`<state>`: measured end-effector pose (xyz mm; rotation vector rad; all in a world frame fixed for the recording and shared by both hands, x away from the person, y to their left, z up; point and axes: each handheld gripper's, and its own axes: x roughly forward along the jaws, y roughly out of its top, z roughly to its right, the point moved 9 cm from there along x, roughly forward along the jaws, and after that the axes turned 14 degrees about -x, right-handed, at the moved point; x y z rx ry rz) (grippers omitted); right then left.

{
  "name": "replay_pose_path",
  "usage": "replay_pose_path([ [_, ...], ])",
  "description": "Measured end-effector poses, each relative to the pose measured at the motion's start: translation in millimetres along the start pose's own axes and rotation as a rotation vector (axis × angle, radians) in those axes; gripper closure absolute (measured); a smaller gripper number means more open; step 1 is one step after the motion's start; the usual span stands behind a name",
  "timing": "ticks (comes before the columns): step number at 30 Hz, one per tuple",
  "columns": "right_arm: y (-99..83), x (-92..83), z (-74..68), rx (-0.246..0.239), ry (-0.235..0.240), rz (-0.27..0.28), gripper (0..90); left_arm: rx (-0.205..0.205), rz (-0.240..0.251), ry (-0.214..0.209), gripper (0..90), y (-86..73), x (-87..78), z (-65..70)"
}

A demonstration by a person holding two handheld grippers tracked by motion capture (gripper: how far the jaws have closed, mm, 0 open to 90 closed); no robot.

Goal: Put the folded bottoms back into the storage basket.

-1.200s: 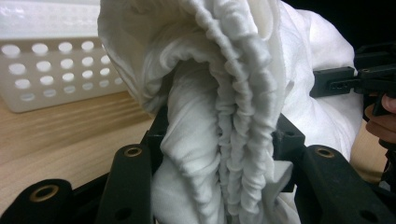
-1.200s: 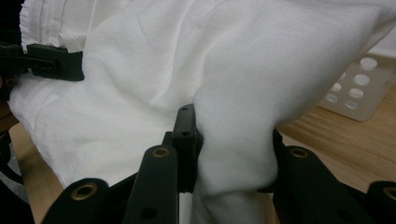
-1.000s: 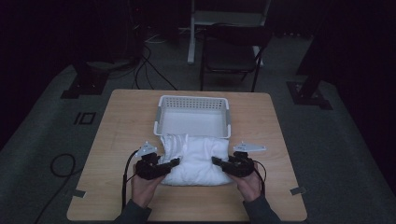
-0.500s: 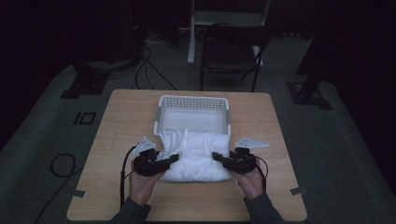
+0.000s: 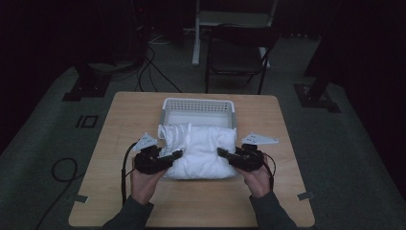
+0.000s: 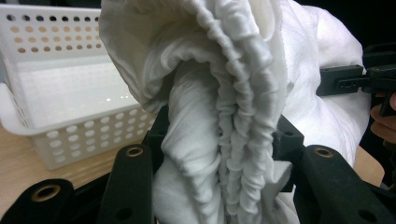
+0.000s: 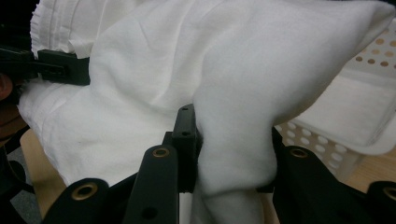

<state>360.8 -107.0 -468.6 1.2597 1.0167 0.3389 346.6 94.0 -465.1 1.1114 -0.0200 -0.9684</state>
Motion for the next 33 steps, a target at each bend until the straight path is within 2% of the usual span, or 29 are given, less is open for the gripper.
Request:
replay_pose_path([
  [12, 20.9, -2.1, 3.5, -0.024, -0.015, 0.028, 70.3, 0.009, 0.020, -0.010, 55.1, 19.4, -2.6, 0.0],
  [19, 30.9, -2.2, 9.4, -0.021, -0.016, 0.045, 70.3, 0.016, 0.032, -0.013, 55.1, 32.6, -2.5, 2.3],
  [26, 45.5, -4.8, 16.0, -0.036, -0.033, 0.053, 70.3, 0.011, 0.047, -0.022, 55.1, 47.1, -0.7, 3.7],
  [33, 58.7, -0.8, 24.7, -0.049, -0.058, 0.056, 70.3, 0.015, 0.062, -0.012, 55.1, 63.9, 3.2, 1.1],
])
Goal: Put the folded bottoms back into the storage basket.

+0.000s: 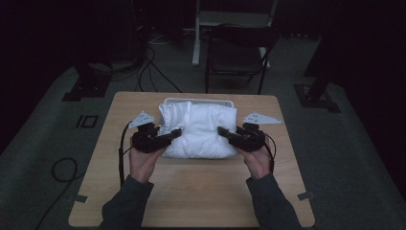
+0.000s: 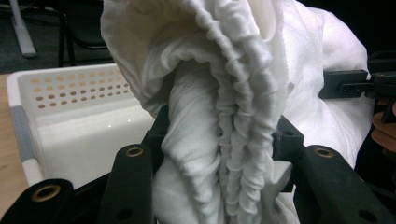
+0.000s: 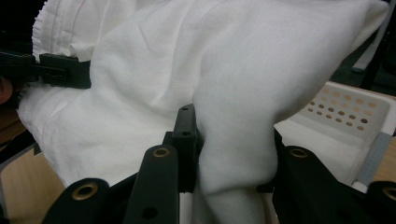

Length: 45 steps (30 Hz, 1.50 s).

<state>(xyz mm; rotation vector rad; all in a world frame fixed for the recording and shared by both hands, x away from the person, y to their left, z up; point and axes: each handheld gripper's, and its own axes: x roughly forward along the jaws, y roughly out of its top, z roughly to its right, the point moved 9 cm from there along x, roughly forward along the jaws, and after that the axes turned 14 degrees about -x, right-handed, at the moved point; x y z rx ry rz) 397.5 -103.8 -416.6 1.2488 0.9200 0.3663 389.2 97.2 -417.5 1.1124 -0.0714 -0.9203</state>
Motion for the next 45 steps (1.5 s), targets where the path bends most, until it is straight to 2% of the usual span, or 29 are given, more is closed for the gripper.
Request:
replay_pose_path([
  [10, 7.1, 10.1, 12.6, 0.009, -0.020, -0.002, 70.3, 0.005, 0.006, 0.004, 55.1, 12.9, 12.2, -9.8],
  [18, 6.0, 19.0, 21.5, 0.022, -0.027, -0.006, 70.3, 0.010, 0.004, 0.018, 55.2, 17.8, 23.3, -18.0],
  [28, 9.0, 29.7, 32.5, 0.032, -0.045, -0.009, 70.3, -0.005, 0.011, 0.045, 55.5, 26.6, 34.1, -27.3],
  [33, 12.9, 37.3, 34.9, 0.033, -0.044, -0.017, 70.3, -0.021, 0.013, 0.052, 55.5, 30.6, 36.3, -35.1],
  [45, 15.0, 53.9, 39.1, 0.042, -0.044, -0.018, 70.3, -0.021, 0.014, 0.078, 55.6, 36.6, 40.2, -48.6],
])
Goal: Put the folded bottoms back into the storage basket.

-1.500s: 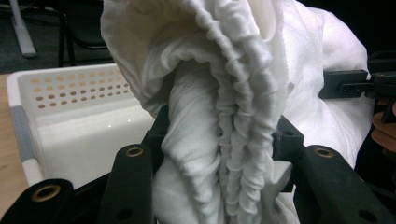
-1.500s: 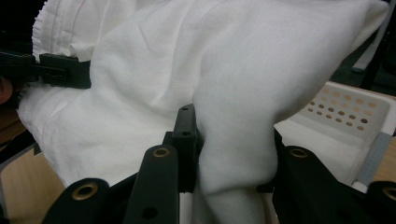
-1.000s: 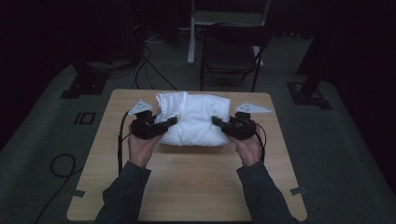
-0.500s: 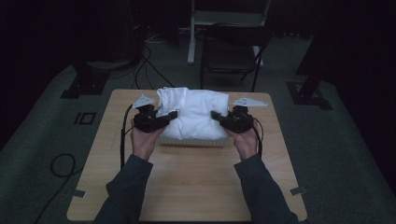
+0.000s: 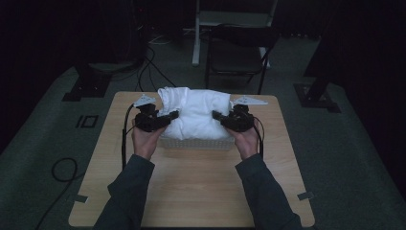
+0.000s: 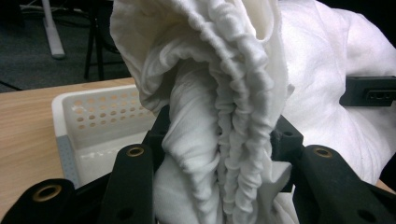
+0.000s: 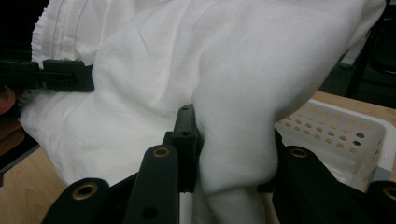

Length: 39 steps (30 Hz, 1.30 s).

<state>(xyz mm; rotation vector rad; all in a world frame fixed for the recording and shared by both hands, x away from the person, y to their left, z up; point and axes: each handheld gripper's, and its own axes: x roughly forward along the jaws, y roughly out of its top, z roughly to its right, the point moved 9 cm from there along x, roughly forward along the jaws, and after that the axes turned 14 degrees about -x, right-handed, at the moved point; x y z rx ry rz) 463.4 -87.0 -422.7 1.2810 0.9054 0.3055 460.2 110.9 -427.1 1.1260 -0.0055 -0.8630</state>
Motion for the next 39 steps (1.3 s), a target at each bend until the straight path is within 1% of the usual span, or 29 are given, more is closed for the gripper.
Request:
replay_pose_path([
  [3, 1.0, 2.2, 1.5, 0.000, -0.005, -0.001, 70.3, 0.003, 0.000, 0.005, 55.5, 1.9, 2.1, -0.9],
  [5, 1.5, 3.9, 3.0, -0.022, -0.023, -0.011, 70.3, 0.002, -0.001, 0.010, 55.6, 2.7, 5.2, -1.8],
  [9, 2.4, 5.2, 5.2, -0.023, -0.032, -0.013, 70.3, -0.001, -0.004, 0.009, 55.6, 3.6, 8.1, -3.2],
  [12, 1.1, 8.8, 8.3, -0.015, -0.036, -0.018, 70.3, 0.002, -0.010, 0.023, 55.6, 4.0, 12.6, -5.9],
  [16, -1.4, 14.0, 11.4, 0.000, -0.035, -0.023, 70.3, -0.004, -0.017, 0.032, 55.7, 3.0, 17.8, -10.6],
  [21, -3.6, 17.9, 15.0, 0.008, -0.038, -0.029, 70.3, -0.020, -0.016, 0.037, 55.7, 2.4, 24.3, -13.5],
  [27, -7.0, 22.6, 21.5, 0.033, -0.054, -0.035, 70.2, -0.030, -0.018, 0.041, 55.7, 1.9, 32.0, -16.4],
  [32, -10.3, 28.3, 25.2, 0.042, -0.063, -0.044, 70.2, -0.041, -0.031, 0.053, 55.7, 1.1, 38.0, -20.7],
  [35, -13.0, 32.6, 27.2, 0.044, -0.071, -0.057, 70.2, -0.021, -0.049, 0.077, 55.7, 1.0, 43.3, -23.5],
  [39, -16.6, 38.4, 31.0, 0.059, -0.081, -0.068, 70.1, -0.015, -0.058, 0.091, 55.7, 2.8, 48.6, -26.0],
])
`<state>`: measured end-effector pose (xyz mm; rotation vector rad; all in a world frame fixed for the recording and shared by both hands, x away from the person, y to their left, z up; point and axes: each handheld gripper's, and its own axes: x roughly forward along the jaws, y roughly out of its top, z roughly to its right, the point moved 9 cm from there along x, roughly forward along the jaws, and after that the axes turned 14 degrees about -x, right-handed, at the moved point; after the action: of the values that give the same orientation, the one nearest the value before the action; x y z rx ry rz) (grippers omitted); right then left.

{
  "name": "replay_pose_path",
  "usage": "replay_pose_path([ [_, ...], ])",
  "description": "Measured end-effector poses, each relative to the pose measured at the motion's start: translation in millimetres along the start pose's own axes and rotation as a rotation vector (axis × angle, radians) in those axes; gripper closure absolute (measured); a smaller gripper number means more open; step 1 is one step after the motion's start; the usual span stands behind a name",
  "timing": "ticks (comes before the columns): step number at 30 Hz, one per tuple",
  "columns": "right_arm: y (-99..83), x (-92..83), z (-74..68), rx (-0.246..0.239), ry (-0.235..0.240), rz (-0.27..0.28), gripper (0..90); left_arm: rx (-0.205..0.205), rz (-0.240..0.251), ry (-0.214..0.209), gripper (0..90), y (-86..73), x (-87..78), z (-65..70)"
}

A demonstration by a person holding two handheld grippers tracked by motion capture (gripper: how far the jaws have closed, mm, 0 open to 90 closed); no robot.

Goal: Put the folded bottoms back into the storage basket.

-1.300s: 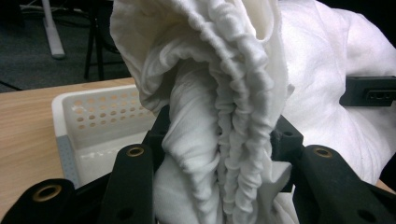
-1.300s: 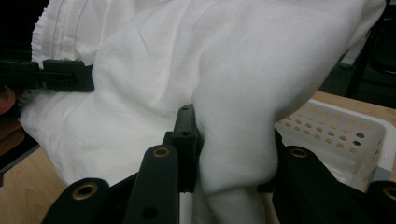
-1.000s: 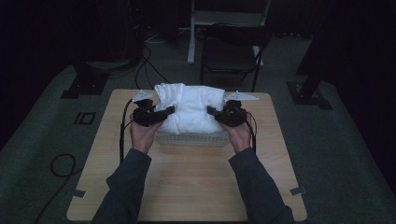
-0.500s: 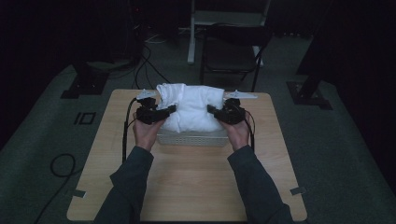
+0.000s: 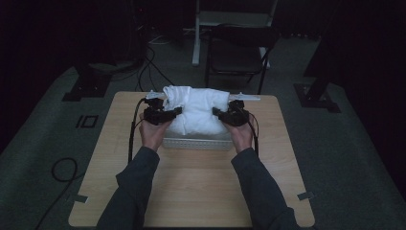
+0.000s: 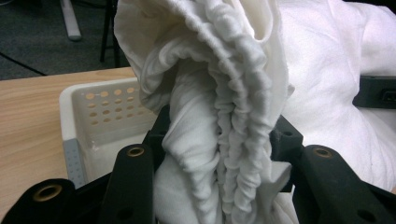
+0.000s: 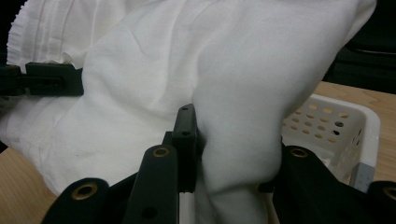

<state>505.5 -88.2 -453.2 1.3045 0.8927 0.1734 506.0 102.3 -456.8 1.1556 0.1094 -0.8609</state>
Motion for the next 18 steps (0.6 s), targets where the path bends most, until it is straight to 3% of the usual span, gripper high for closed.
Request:
replay_pose_path([
  [18, -15.8, 25.8, 13.3, 0.020, -0.065, -0.087, 69.4, -0.010, -0.050, 0.066, 55.7, -7.7, 30.3, -14.3],
])
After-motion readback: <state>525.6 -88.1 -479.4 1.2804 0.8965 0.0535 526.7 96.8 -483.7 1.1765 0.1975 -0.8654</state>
